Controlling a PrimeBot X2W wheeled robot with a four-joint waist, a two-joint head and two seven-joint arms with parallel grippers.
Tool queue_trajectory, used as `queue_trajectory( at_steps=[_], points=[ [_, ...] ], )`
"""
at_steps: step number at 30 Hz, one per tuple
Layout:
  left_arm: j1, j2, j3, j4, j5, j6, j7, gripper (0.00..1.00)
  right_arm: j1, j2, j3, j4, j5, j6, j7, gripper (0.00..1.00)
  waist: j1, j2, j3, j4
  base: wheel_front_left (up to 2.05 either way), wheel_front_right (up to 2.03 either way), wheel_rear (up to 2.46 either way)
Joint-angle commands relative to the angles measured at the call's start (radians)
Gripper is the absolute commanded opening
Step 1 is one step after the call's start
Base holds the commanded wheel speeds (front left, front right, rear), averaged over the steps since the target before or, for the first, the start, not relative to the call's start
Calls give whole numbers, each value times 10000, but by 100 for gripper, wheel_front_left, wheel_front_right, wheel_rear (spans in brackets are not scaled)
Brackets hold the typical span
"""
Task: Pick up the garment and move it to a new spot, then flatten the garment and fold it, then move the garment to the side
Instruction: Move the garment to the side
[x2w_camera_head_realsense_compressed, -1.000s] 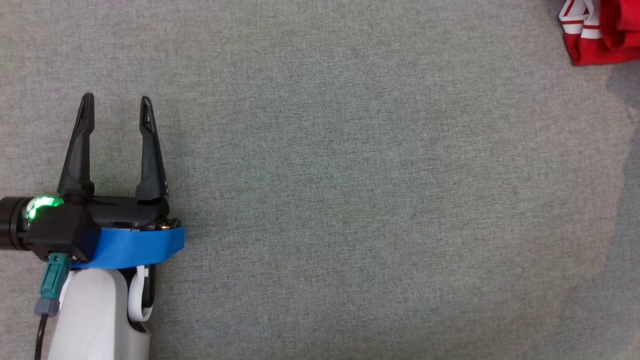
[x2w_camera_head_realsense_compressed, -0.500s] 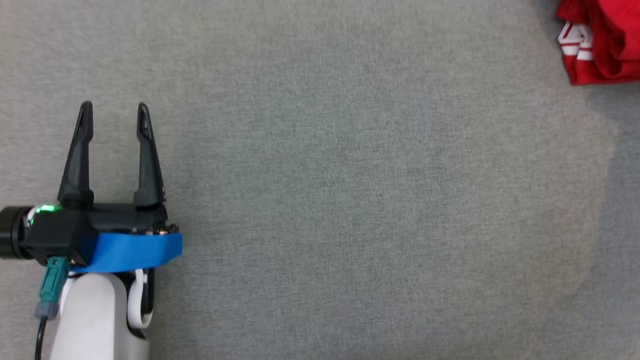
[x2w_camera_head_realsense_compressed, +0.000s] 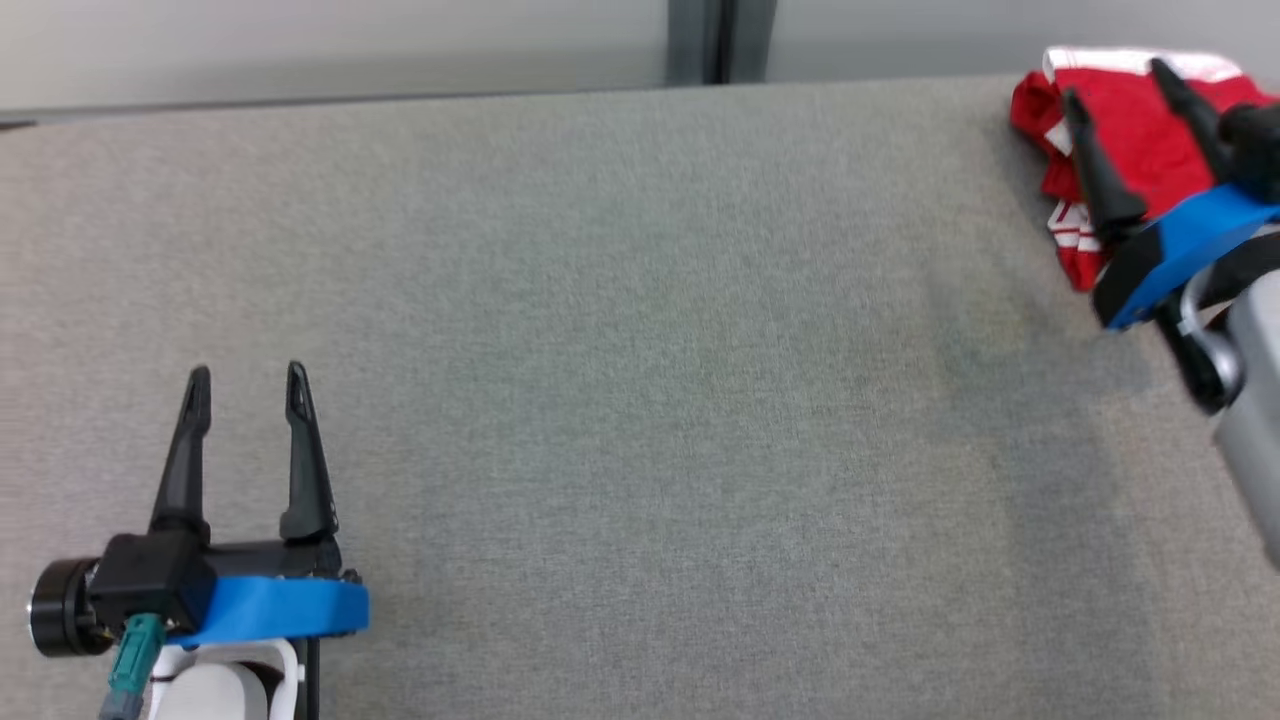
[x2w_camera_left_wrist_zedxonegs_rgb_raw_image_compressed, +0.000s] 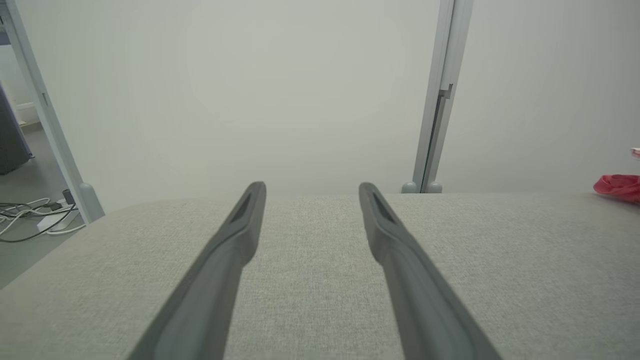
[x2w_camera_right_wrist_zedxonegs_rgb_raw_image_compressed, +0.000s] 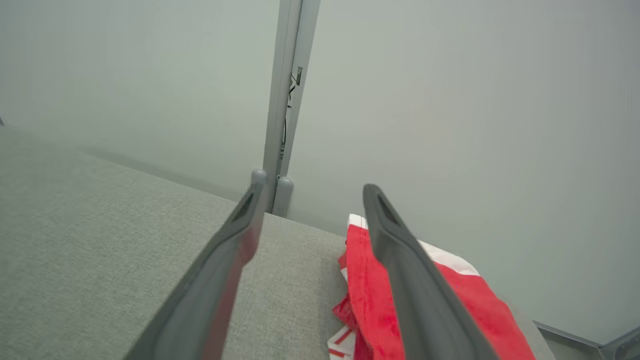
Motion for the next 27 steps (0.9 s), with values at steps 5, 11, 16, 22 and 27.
queue_trajectory(
  at_steps=[5,11,16,22,27],
  points=[
    [698,-102,115,235,-158,51,-43,100,1453,699,-276,-1101,-351,-3,-40,100,3,0,-1010,134,0,0,0],
    [1137,-178,88,440,-192,22,-43,100,2778,1150,-743,-1911,-592,-3,-40,100,3,0,-1656,258,0,0,0],
    [1379,-208,70,586,-199,20,-43,100,4136,1501,-1623,-2687,-876,-3,-40,100,3,0,-2053,273,0,0,0],
    [1555,-241,-4,626,-214,26,-43,100,5777,1951,-2901,-3797,-1235,-1,-39,100,3,0,-2320,173,0,0,0],
    [1555,-258,-61,675,-234,5,-43,100,7015,2568,-3752,-4766,-1670,-1,-39,100,3,0,-2415,104,0,0,0]
  ],
)
